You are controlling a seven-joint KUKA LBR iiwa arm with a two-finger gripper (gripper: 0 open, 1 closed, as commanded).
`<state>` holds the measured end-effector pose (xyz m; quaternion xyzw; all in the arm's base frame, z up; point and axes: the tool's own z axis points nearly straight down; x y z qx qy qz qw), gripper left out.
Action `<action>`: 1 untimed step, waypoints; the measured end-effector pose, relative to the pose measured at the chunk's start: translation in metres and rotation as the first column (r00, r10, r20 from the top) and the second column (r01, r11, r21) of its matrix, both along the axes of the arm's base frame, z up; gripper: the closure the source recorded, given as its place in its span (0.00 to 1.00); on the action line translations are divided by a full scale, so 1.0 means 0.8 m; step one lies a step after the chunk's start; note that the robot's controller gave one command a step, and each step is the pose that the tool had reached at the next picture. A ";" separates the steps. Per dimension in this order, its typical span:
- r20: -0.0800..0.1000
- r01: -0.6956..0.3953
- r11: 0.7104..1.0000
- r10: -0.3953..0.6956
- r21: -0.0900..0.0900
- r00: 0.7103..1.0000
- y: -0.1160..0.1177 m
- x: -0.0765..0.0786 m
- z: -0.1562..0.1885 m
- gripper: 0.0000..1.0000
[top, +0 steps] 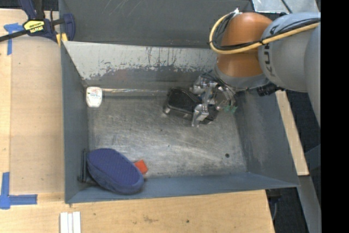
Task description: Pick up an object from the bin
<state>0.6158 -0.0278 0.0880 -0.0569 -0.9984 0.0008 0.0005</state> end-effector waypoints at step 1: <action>0.005 0.013 1.000 -0.013 0.001 1.000 0.011 0.002 0.178 1.00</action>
Offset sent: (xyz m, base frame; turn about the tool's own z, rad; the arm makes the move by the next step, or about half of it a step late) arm 0.0013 0.0095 0.1399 0.0146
